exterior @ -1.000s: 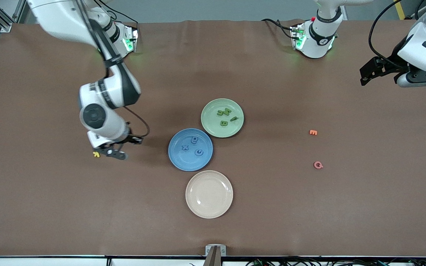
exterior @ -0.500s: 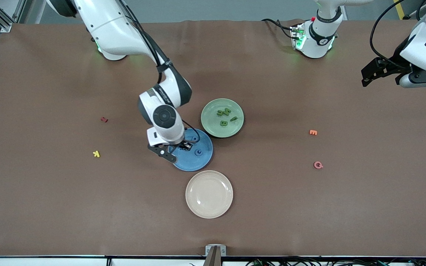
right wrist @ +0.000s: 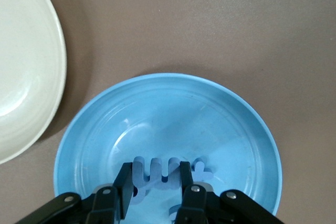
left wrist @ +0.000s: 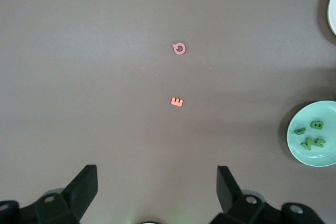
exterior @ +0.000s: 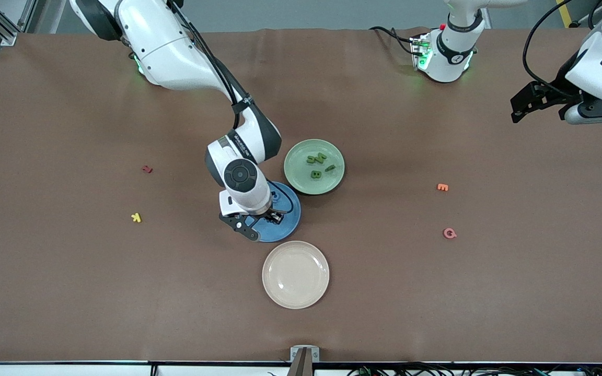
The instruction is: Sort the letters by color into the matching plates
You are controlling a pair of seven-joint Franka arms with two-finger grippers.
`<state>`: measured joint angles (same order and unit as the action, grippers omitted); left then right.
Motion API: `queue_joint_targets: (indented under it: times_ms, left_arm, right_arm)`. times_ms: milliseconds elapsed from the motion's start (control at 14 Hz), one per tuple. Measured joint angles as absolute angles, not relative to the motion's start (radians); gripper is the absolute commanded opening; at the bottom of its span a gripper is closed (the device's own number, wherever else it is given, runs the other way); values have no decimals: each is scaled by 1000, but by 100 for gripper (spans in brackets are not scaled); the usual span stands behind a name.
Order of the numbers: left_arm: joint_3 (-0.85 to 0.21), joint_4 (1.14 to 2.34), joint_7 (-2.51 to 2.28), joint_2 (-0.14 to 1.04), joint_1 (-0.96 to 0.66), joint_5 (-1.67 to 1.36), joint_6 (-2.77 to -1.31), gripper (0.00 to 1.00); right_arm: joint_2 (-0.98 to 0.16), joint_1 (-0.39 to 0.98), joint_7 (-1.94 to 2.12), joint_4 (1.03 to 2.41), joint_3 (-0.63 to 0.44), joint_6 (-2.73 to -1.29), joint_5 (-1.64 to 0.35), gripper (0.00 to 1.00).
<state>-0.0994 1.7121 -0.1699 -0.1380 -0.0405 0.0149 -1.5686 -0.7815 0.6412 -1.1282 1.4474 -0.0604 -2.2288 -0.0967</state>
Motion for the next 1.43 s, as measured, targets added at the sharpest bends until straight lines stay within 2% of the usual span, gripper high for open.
queue_joint_targets:
  times_ms: [214,286,500,571,857,1000,1214,1429]
  left_arm:
    - [-99,1711,-170,-138,-40,15,-1569,100]
    - [-99,1711,-170,-138,-39,15,-1569,100]
    - [-97,1710,-170,-138,-32,15,-1569,100]
    - [-97,1710,-170,-138,-31,15,-1569,100]
    - [-97,1710,-170,-138,-31,15,-1579,100]
    - [-97,1710,-170,-138,-31,15,-1580,100]
    - [-97,1711,-170,-138,-31,15,-1581,100]
    - [-97,1711,-170,-137,-31,15,-1587,100]
  right_arm:
    - [-792,641,-1128,1445,-62,-2242,-97,17]
    - [-797,641,-1128,1444,-62,-2245,-97,23]
    - [-800,640,-1128,1443,-64,-2246,-97,91]
    - [-800,640,-1128,1442,-64,-2246,-97,100]
    - [-795,640,-1128,1418,-64,-2231,-97,100]
    - [-786,640,-1128,1400,-64,-2175,-97,100]
    - [-730,638,-1122,1369,-71,-2043,-97,100]
    - [-614,627,-1098,1363,-77,-1859,-97,100]
